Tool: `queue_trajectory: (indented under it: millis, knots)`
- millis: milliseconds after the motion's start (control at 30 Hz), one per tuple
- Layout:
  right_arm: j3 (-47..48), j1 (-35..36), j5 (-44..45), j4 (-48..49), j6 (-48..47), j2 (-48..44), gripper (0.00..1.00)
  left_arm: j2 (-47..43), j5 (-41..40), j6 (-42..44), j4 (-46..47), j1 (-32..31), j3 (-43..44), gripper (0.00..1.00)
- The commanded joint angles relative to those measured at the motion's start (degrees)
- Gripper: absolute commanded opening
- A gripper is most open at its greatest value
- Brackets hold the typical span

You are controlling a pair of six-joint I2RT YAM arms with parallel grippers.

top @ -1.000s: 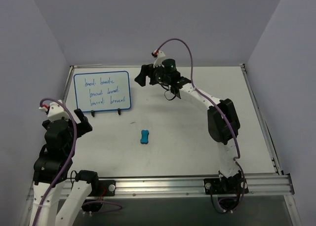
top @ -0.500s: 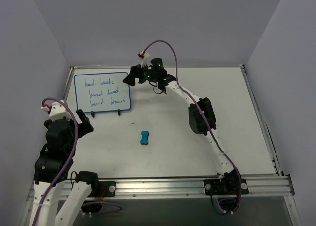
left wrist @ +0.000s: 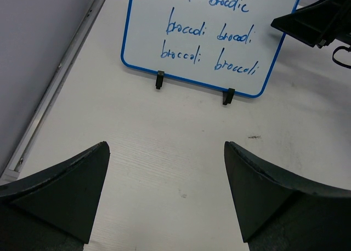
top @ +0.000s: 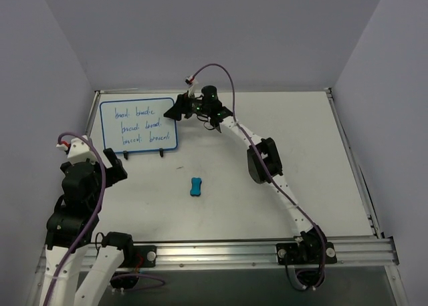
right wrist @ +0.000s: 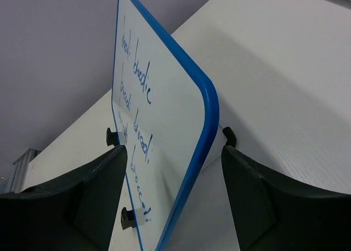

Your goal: Erase the whiteboard

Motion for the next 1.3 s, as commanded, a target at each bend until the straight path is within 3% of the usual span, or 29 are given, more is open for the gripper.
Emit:
queue_trajectory:
  millis: [0, 300, 567, 667, 767, 800, 833, 1067, 1267]
  knots:
    - [3.1, 0.7, -3.1, 9.2, 4.5, 0.8, 0.65, 0.0, 0.5, 0.6, 3.0, -0.4, 0.1, 0.94]
    - [5.3, 1.3, -0.5, 12.2, 6.3, 3.3, 0.51, -0.4, 0.2, 0.5, 2.9, -0.7, 0.1, 0.94]
    - [6.4, 1.4, 0.0, 14.3, 7.2, 5.2, 0.46, -0.8, -0.2, 0.4, 2.8, -1.0, 0.1, 0.94]
    - [6.3, 1.5, 0.0, 15.0, 7.1, 5.5, 0.39, -0.9, -0.3, 0.4, 2.7, -1.1, 0.1, 0.94]
    - [5.7, 1.6, -0.5, 17.2, 8.0, 5.5, 0.27, -1.0, -0.4, 0.4, 2.6, -1.1, 0.1, 0.94]
    - [5.3, 1.5, -0.4, 17.9, 8.5, 5.4, 0.06, -1.0, -0.5, 0.4, 2.6, -1.1, 0.1, 0.94]
    - [5.0, 1.6, -0.2, 19.5, 8.9, 5.0, 0.00, -1.0, -0.5, 0.4, 2.6, -1.1, 0.1, 0.94]
    - [-0.6, 0.9, 0.2, 25.0, 11.3, 1.7, 0.00, -1.0, -0.8, 0.3, 2.5, -1.4, 0.1, 0.94]
    - [-6.2, -0.6, 0.2, 34.4, 19.4, -2.2, 0.00, -1.2, -0.8, 0.2, 2.6, -1.6, 0.1, 0.94]
